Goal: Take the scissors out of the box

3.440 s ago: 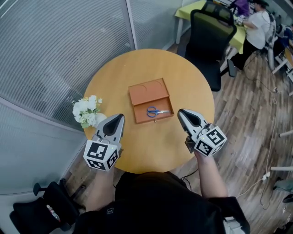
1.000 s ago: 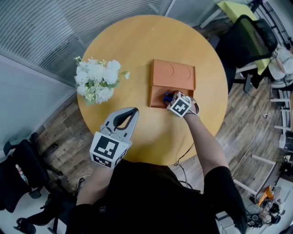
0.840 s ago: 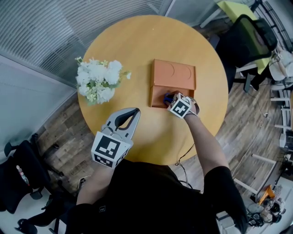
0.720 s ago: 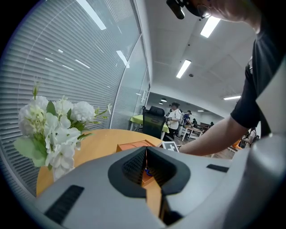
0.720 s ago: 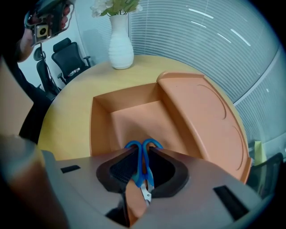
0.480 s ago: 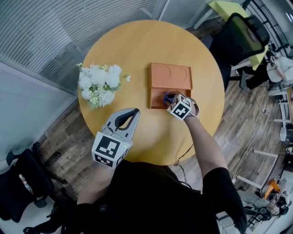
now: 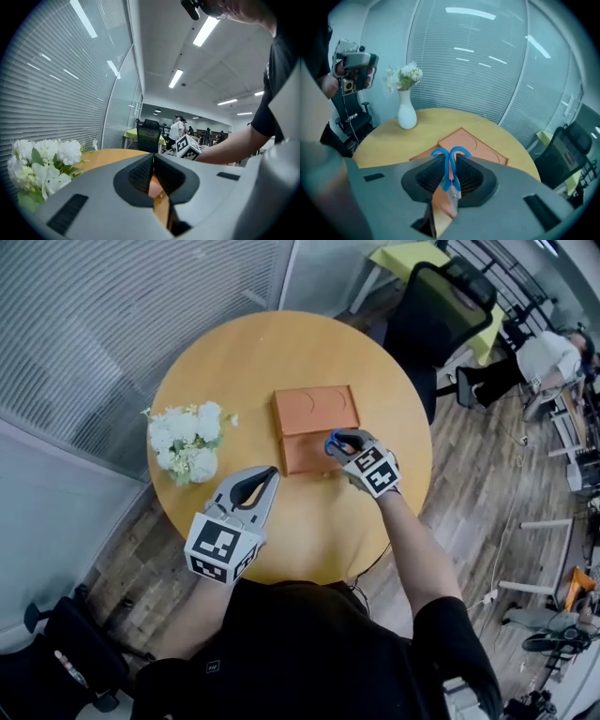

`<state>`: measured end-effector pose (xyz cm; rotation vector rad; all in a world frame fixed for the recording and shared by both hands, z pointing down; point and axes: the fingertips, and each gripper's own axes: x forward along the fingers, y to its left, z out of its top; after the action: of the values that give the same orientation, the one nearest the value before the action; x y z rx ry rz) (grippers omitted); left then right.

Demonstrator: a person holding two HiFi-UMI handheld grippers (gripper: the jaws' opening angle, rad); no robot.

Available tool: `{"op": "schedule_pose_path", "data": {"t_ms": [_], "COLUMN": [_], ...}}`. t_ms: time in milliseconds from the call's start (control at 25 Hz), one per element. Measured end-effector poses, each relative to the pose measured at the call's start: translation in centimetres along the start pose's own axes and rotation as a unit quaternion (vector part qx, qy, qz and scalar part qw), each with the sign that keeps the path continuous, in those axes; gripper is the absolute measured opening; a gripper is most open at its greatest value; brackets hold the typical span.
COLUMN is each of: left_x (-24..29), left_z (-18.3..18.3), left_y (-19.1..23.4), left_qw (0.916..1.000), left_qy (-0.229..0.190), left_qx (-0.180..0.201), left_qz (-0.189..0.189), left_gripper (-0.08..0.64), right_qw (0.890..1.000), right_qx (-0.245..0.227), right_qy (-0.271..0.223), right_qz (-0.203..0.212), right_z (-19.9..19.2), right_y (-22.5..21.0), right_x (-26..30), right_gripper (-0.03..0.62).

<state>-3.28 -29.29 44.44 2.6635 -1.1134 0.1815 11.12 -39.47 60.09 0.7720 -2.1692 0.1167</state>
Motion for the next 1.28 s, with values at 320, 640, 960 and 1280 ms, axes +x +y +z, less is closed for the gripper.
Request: {"op": "schedule_pose_path", "data": {"t_ms": [320, 640, 960, 1280], "left_x": [0.8, 1.9, 1.8, 0.7], "left_z": [2.0, 5.4, 7.0, 8.8], "left_y": [-3.2, -5.2, -6.1, -4.8], "left_qw": [0.9998, 0.9982, 0.9963, 0.9934], "left_qy": [-0.006, -0.009, -0.014, -0.028], "left_qx": [0.016, 0.051, 0.076, 0.092], "left_qz": [0.012, 0.029, 0.037, 0.062], "left_gripper": [0.015, 0.015, 0.014, 0.014], "right_qw": [0.987, 0.949, 0.889, 0.849], "right_qx": [0.102, 0.169, 0.220, 0.235], "right_qy": [-0.121, -0.263, -0.400, -0.472], "right_qz": [-0.016, -0.029, -0.022, -0.045], "right_z": [0.9, 2.8, 4.8, 4.1], "right_y": [-1.4, -2.6, -2.9, -3.2], "right_x": [-7.8, -17.6, -26.2, -33.2], "right_gripper": [0.087, 0.087, 0.087, 0.086]}}
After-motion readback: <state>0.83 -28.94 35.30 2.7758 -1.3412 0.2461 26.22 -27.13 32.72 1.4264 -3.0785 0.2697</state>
